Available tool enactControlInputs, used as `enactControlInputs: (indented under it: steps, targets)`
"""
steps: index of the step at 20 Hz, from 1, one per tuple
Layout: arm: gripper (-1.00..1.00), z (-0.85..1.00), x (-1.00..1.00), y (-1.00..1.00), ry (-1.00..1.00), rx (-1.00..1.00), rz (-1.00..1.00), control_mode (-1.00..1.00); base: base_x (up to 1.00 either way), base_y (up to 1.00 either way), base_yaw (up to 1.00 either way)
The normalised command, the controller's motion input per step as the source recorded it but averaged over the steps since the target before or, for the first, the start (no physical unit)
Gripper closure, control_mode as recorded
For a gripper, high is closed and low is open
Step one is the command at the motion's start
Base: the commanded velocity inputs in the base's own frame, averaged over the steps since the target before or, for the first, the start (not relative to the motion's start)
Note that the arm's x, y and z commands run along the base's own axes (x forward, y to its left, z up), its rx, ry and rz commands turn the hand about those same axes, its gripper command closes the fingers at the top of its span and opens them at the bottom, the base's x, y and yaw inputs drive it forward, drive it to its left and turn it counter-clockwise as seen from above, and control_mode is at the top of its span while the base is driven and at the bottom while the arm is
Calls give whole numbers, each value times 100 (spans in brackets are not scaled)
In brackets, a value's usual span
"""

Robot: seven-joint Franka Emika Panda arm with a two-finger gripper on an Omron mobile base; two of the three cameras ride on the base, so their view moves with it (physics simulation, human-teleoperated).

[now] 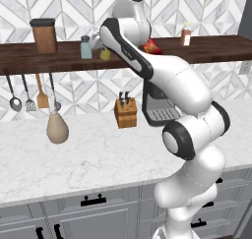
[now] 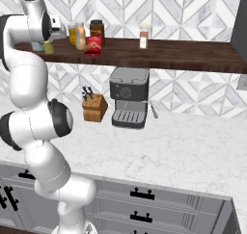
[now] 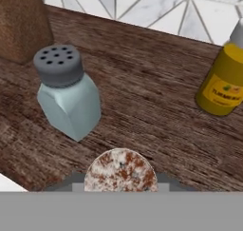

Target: Put the shaker and condiment bottle from the counter next to their counterparts in the cabinet.

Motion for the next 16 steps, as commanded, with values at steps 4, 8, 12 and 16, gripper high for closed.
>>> enactControlInputs:
  steps: [4,8,12,16]
  targets:
    - [100,0,28,2,0,1,0,-100,0,0,0]
    - [100,-6,13,12,2,2,0,-100,0,0,0]
    - [100,-11,6,27,15,5,3,-100,0,0,0]
    - [100,-22,7,15,13,5,1,-100,0,0,0]
